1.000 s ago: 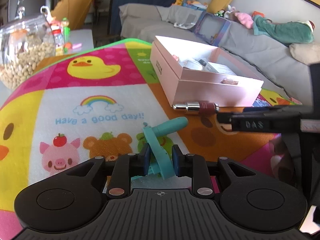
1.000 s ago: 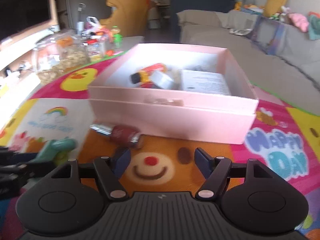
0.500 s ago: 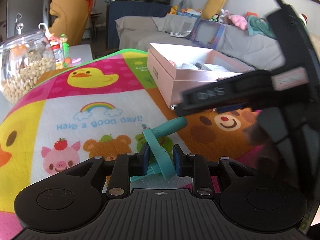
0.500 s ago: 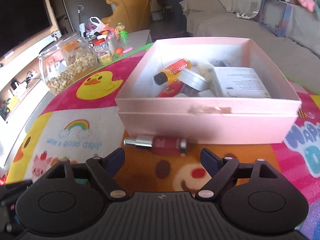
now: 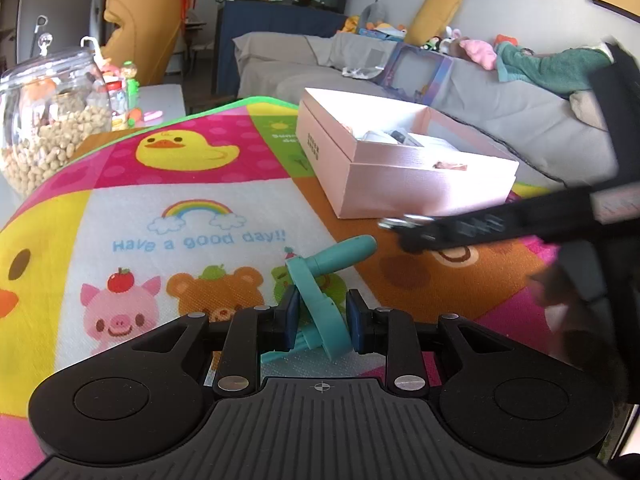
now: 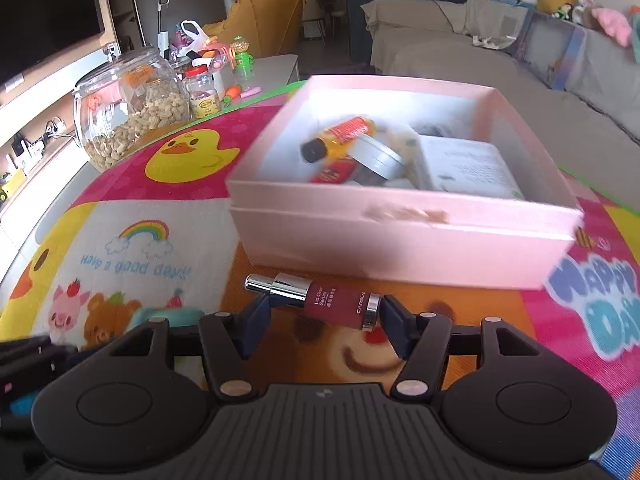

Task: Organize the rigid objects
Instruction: 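Hold the teal roller in the left tool while the right tool grasps the red bottle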

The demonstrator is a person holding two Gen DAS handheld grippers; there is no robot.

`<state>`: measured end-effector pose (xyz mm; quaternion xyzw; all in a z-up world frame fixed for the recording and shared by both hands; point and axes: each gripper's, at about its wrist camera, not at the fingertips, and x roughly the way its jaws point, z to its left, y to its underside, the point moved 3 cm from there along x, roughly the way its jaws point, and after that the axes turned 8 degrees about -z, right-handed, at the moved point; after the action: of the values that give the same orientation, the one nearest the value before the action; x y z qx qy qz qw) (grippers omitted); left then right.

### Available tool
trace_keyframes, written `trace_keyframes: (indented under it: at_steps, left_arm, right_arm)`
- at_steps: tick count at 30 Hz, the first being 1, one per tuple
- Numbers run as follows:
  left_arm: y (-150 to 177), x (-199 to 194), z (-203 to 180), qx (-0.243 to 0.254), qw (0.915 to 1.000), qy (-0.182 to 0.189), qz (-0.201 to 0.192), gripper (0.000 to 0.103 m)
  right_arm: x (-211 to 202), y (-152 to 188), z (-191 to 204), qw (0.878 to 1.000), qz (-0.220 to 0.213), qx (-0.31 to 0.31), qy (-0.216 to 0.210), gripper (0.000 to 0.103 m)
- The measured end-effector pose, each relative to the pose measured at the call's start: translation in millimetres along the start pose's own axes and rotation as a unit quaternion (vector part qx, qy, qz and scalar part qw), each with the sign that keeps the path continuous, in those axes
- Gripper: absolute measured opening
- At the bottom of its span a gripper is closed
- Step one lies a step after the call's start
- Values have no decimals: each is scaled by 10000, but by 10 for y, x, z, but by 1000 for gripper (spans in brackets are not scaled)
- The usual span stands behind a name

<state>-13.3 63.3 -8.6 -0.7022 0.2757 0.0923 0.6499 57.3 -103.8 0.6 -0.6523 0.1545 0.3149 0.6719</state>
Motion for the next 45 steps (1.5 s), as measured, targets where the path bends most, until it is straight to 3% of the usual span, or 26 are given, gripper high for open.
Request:
trace_keyframes:
  at_steps: [10, 15, 18, 24, 26, 29, 33, 38, 45]
  left_arm:
    - [1, -4, -49, 124, 9999, -108, 46, 28]
    - [-21, -12, -144, 394, 9987, -112, 298, 31]
    - [-54, 9, -209, 575, 9968, -20, 547, 38]
    - [-132, 124, -299, 501, 9936, 119, 1005, 66]
    - [-130, 161, -359, 597, 9917, 188, 1126, 81]
    - [-133, 233, -423, 574, 9906, 261, 1216, 95]
    - [-192, 292, -367, 85, 9944, 157, 1037, 94]
    - [-254, 335, -324, 26, 9965, -381, 750, 60]
    - [-214, 329, -361, 223, 9973, -464, 524, 60]
  right_arm:
    - [-429, 359, -401, 9983, -261, -343, 397, 61]
    - [-420, 379, -419, 9982, -359, -245, 410, 69]
    - [-424, 387, -415, 9983, -374, -232, 387, 70]
    - [-430, 392, -417, 9985, -394, -198, 334, 72]
    - [-433, 397, -413, 9985, -399, -188, 313, 73]
    - [-437, 400, -412, 9986, -411, -172, 295, 73]
    - [-446, 404, -423, 9987, -433, -121, 258, 74]
    - [-445, 405, -428, 9987, -444, -81, 218, 75]
    - [-443, 405, -431, 9987, -444, -59, 232, 75]
